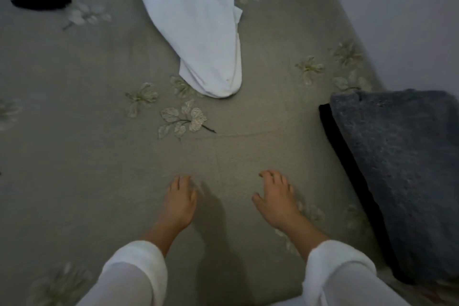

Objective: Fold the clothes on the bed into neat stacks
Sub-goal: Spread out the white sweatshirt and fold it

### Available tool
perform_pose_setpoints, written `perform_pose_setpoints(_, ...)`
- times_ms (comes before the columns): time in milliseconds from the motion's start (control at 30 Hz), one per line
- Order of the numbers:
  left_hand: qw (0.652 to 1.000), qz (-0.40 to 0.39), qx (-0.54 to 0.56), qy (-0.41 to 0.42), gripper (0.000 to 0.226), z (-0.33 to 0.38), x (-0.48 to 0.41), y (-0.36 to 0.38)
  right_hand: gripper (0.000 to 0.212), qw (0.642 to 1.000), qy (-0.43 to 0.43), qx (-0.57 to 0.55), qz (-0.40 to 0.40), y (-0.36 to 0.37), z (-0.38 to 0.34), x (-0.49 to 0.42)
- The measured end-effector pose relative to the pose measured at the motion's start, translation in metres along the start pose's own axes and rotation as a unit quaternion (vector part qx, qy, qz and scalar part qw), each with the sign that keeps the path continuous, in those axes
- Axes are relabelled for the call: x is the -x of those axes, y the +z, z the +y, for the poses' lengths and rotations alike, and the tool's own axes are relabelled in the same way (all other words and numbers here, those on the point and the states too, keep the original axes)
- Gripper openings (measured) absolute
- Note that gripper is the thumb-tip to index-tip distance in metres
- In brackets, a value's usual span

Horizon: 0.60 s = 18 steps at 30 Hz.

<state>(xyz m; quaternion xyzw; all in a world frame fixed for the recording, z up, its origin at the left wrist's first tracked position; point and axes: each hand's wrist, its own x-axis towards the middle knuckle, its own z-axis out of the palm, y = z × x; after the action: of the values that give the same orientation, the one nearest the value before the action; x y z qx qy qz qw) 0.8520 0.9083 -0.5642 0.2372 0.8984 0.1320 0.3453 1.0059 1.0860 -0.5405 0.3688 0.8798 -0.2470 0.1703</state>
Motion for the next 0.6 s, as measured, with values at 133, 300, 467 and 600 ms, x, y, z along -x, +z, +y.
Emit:
perform_pose_setpoints(133,0.999,0.022,-0.033,-0.02,0.049,-0.032,-0.045,-0.019,0.055,0.997,-0.045,0.056,-0.017,0.009,-0.03,-0.048)
perform_pose_setpoints(300,0.994,0.089,-0.054,-0.015,0.06,-0.062,-0.125,-0.016,0.054,0.99,-0.089,0.111,0.0,0.012,-0.052,-0.142)
perform_pose_setpoints(467,0.985,0.156,-0.065,0.022,0.063,-0.089,-0.158,-0.001,0.065,0.984,-0.107,0.136,0.046,0.004,-0.068,-0.234)
perform_pose_setpoints(600,0.973,0.22,-0.063,0.039,0.063,-0.096,-0.16,0.01,0.077,0.971,-0.135,0.153,0.126,-0.009,-0.086,-0.298)
